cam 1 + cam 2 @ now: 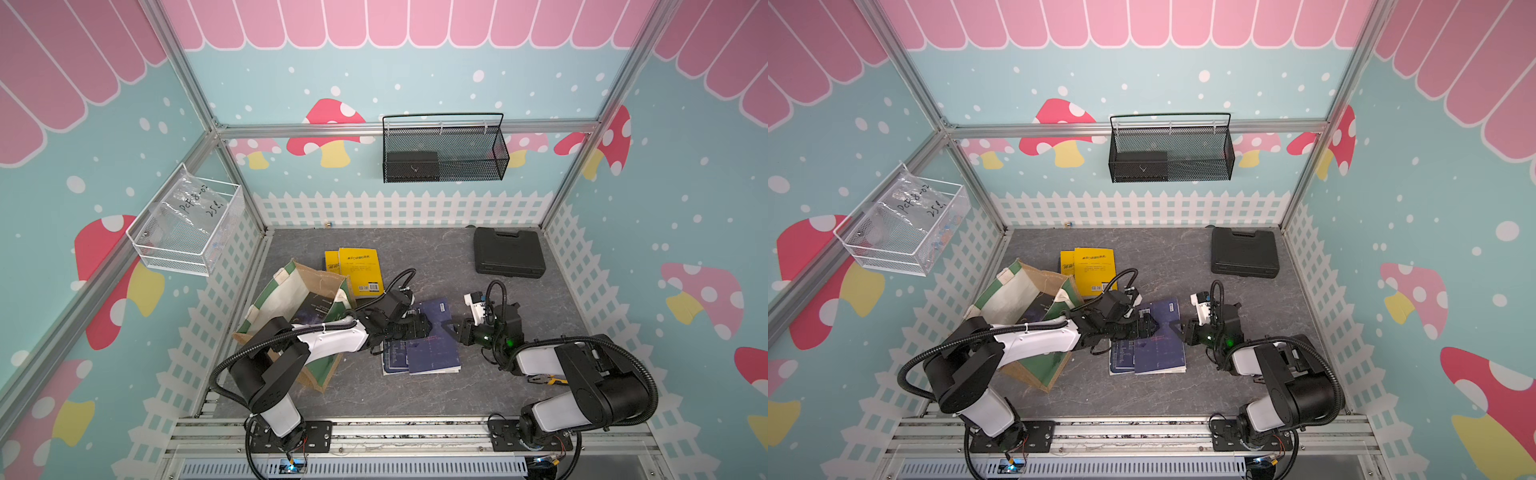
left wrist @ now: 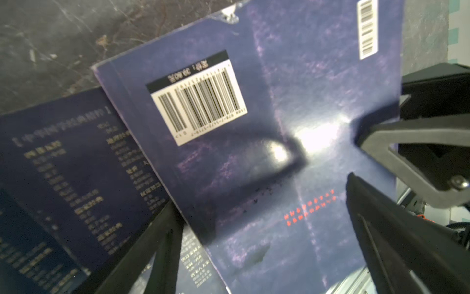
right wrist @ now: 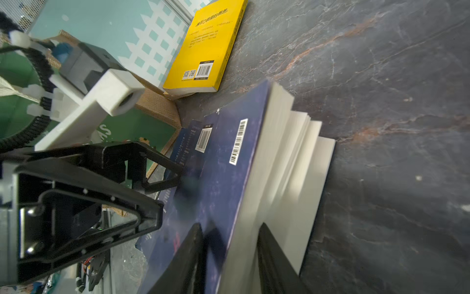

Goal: Put the books into the canvas bag
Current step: Pick up the book from the book.

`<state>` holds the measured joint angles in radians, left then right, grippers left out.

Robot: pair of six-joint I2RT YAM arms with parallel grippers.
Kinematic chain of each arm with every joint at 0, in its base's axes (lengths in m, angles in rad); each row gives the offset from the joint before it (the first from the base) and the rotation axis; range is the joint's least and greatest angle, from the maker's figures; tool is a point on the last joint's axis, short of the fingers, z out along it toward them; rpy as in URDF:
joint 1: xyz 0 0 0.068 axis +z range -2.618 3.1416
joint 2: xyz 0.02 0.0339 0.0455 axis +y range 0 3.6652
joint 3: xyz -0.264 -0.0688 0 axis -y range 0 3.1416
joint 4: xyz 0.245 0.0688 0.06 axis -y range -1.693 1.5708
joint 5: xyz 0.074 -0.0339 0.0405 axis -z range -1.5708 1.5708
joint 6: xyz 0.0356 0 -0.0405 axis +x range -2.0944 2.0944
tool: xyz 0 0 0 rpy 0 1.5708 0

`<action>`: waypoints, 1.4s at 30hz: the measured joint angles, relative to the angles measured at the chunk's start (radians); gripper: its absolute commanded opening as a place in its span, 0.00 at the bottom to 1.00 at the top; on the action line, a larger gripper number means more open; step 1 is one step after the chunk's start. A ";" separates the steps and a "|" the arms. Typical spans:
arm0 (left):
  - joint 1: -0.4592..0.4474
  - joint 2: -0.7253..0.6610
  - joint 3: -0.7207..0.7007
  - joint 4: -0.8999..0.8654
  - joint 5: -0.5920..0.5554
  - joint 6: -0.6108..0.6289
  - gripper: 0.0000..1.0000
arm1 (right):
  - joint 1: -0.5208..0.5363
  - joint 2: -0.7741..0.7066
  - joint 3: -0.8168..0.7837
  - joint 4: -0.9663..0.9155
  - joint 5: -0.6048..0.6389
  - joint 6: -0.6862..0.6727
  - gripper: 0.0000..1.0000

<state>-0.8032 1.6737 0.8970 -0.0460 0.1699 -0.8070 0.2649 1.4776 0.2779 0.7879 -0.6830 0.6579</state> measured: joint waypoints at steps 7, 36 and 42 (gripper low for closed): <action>0.008 0.000 0.009 -0.016 0.017 0.029 0.99 | -0.003 0.011 0.000 0.037 -0.068 0.013 0.19; 0.136 -0.225 0.401 -0.460 0.141 0.500 0.99 | -0.129 0.003 0.002 0.526 -0.514 0.214 0.00; 0.167 -0.214 0.487 -0.651 0.219 0.608 0.99 | -0.166 0.113 -0.001 0.689 -0.566 0.426 0.00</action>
<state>-0.6357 1.4601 1.3842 -0.6968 0.3885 -0.1993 0.0990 1.5909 0.2771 1.4773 -1.2495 1.0836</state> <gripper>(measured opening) 0.990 0.148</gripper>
